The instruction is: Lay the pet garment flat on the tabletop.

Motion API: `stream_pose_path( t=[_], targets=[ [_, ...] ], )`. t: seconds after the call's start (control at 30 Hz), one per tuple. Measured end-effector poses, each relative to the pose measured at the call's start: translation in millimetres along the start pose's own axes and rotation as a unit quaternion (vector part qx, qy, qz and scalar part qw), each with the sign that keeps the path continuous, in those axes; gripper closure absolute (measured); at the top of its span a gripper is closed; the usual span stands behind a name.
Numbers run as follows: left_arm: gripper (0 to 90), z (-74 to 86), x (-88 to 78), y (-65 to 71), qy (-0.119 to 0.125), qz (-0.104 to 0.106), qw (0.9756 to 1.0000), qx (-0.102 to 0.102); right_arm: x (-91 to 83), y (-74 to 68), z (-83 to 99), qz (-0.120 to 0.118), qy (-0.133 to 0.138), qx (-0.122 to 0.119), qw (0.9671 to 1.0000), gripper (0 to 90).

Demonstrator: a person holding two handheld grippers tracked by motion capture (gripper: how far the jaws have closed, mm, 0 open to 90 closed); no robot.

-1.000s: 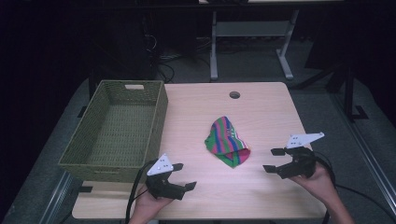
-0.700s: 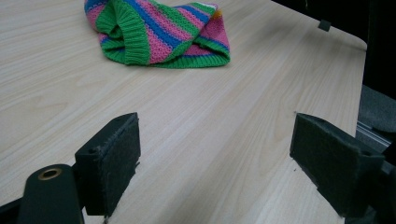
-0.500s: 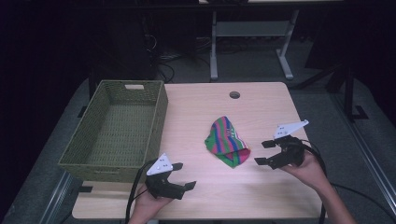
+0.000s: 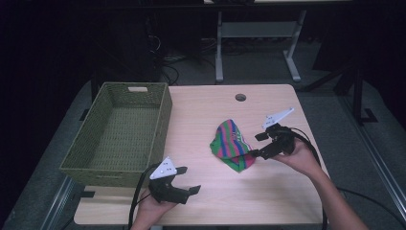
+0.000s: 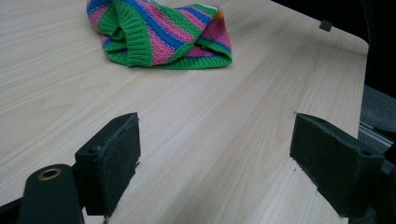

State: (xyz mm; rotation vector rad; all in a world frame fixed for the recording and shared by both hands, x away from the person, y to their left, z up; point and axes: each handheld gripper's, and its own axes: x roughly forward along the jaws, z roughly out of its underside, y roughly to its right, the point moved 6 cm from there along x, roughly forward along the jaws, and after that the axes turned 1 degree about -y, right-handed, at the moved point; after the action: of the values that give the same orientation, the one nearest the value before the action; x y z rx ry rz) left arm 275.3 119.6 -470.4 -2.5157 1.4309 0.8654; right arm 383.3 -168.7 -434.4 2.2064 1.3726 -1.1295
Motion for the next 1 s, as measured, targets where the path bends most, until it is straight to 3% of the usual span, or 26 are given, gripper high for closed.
stream_pose_path(
  t=[0.3, 0.53, 0.77, 1.0],
  targets=[
    [15.9, -0.4, -1.4, -1.9, 0.003, 0.0, 1.0, -0.001, 18.1, 2.5, -19.9, -0.002, -0.015, -0.001, 0.9999, 23.0],
    [15.9, -0.2, -0.3, -1.0, 0.002, 0.001, 1.0, -0.001, 40.2, 4.4, -24.7, -0.004, -0.035, 0.0, 0.9994, 24.8],
    [15.9, -0.6, 0.2, -0.3, 0.002, 0.003, 1.0, 0.0, 51.9, 3.4, -32.0, -0.006, -0.04, 0.0, 0.9992, 24.8],
    [15.9, -0.1, 1.4, 0.5, -0.001, 0.004, 1.0, 0.001, 73.3, 8.1, -32.4, 0.004, -0.069, 0.005, 0.9976, 24.8]
  ],
)
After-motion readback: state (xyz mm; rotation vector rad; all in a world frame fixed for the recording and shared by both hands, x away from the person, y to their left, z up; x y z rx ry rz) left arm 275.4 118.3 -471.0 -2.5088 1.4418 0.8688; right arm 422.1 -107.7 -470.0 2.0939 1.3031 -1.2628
